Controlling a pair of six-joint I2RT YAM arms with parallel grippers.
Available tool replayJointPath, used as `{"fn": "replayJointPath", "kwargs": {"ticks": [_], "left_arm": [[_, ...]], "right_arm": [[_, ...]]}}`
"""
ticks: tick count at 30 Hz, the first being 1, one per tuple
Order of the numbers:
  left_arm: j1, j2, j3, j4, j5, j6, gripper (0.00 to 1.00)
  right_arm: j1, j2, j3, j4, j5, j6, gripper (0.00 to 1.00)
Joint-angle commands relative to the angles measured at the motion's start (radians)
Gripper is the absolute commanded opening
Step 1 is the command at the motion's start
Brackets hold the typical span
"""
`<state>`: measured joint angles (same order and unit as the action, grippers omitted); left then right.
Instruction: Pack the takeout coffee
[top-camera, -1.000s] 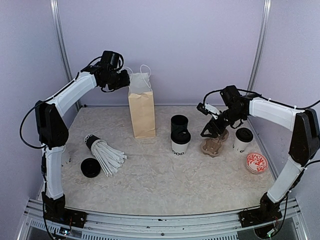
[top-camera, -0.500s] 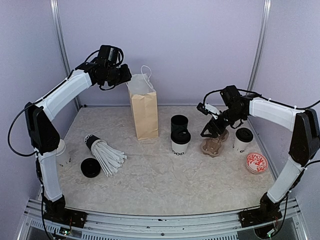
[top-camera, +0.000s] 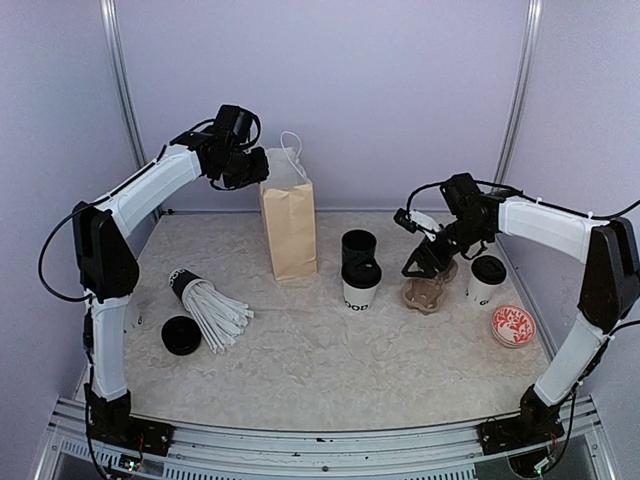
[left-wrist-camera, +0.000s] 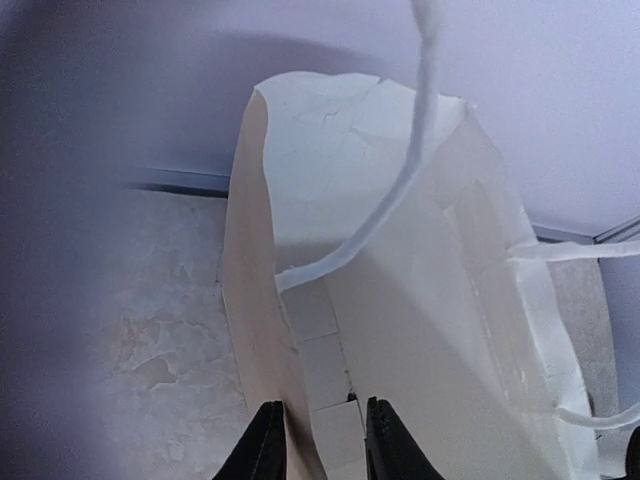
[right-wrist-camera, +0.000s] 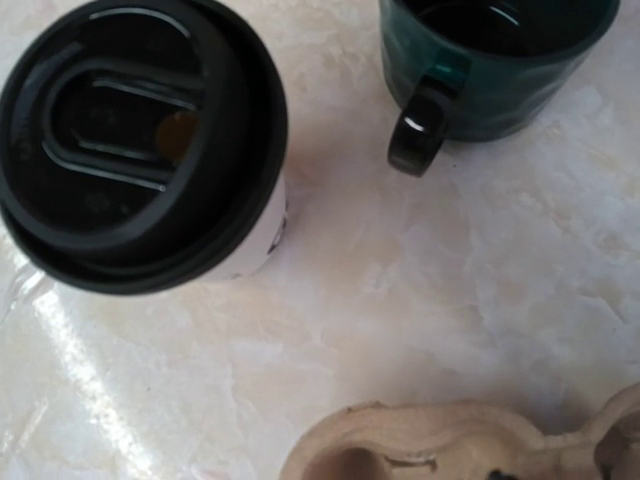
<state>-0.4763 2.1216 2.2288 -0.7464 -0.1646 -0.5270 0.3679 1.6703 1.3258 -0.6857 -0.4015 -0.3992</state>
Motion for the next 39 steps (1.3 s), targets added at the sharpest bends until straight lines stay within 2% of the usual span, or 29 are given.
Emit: {"fn": "replayJointPath", "kwargs": {"ticks": [1,7,10,20,23,28,32,39], "left_arm": [[0.005,0.026,0.041,-0.03,0.007,0.0,0.23],[-0.025,-0.026,0.037,-0.002,-0.046,0.038,0.0],[-0.031,-0.079,0.023,0.018,-0.052,0.07,0.0],[-0.054,-0.272,-0.038,0.037,0.085,0.177,0.0],[-0.081,-0.355,-0.07,0.05,0.157,0.238,0.0],[-0.117,-0.493,-0.151,0.047,0.41,0.369,0.0],[-0.153,-0.577,-0.204,-0.016,0.513,0.456,0.0],[-0.278,-0.659,-0.296,-0.158,0.598,0.573,0.0]], "right_arm": [[-0.007,-0.043,-0.013,0.003,0.005,0.002,0.7],[-0.007,-0.047,-0.017,0.003,0.012,0.0,0.7],[-0.007,-0.046,-0.016,0.0,0.019,-0.003,0.7],[-0.046,-0.083,-0.06,-0.042,0.073,-0.047,0.71],[-0.06,-0.093,-0.078,-0.051,0.099,-0.063,0.71],[-0.061,-0.105,-0.106,-0.049,0.155,-0.087,0.69],[-0.061,-0.086,-0.11,-0.029,0.197,-0.1,0.65],[-0.071,-0.04,-0.087,-0.025,0.246,-0.178,0.59]]}}
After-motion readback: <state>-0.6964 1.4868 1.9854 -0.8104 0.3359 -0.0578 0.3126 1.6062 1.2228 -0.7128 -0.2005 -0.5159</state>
